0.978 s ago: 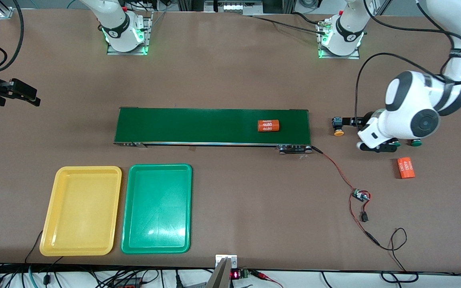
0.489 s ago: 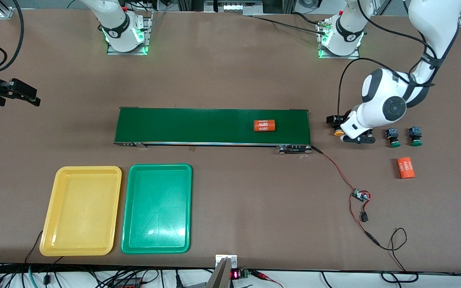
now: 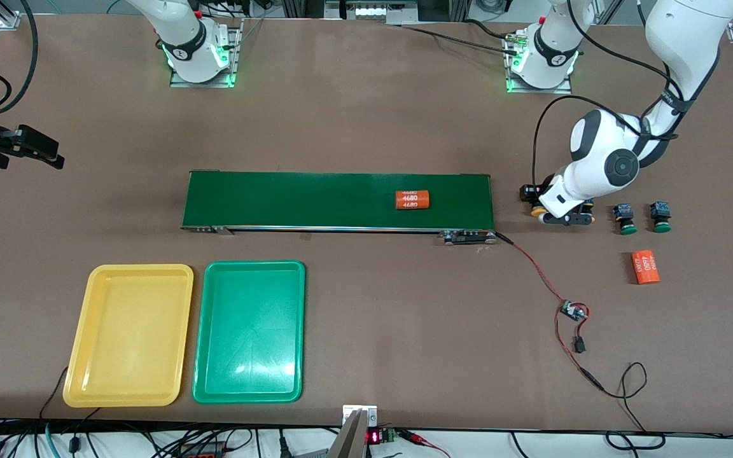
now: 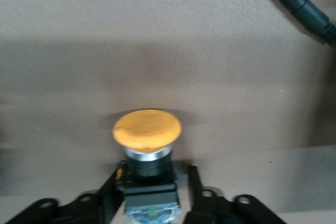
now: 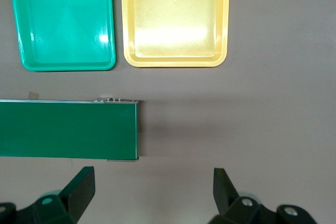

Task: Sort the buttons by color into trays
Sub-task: 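Return the left gripper and grasp a yellow-capped button, then place the yellow button on the belt with the left gripper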

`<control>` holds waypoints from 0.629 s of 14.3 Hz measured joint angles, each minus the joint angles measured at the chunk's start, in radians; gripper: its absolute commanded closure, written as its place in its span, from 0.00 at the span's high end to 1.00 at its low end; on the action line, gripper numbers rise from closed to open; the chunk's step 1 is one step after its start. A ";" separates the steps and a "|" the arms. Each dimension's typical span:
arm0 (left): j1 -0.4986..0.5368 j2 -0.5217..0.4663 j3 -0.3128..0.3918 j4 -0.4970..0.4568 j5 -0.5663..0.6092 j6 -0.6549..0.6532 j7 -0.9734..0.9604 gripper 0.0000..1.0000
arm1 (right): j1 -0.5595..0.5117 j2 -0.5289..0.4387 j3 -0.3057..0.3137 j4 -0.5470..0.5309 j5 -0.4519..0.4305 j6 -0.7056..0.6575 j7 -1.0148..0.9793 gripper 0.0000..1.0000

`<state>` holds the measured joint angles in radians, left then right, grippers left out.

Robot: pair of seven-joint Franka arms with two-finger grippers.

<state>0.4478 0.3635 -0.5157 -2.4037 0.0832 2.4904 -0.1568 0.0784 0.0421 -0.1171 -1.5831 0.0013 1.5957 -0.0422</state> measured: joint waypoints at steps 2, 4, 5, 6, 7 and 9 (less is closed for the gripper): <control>-0.001 -0.026 -0.008 0.037 0.000 -0.092 0.000 0.22 | 0.000 0.000 0.000 0.000 0.000 0.000 0.000 1.00; -0.002 -0.063 -0.030 0.130 0.000 -0.279 0.000 0.25 | 0.000 0.000 0.000 0.000 0.000 0.000 0.000 1.00; -0.003 -0.079 -0.049 0.191 0.000 -0.379 0.000 0.25 | 0.000 0.000 0.000 0.000 0.000 0.000 0.000 1.00; -0.005 -0.089 -0.071 0.251 -0.001 -0.463 -0.001 0.24 | 0.000 0.000 0.000 0.000 0.000 0.000 0.000 1.00; -0.006 -0.094 -0.102 0.299 -0.001 -0.518 -0.001 0.24 | 0.000 0.000 0.000 0.000 0.000 0.000 0.000 1.00; -0.014 -0.086 -0.192 0.348 -0.003 -0.548 -0.024 0.24 | 0.000 0.000 0.000 0.000 0.000 0.000 0.000 1.00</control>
<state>0.4334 0.2779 -0.7077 -2.0553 0.0802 1.9423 -0.1803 0.0785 0.0421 -0.1171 -1.5830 0.0013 1.5957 -0.0422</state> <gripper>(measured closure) 0.590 0.000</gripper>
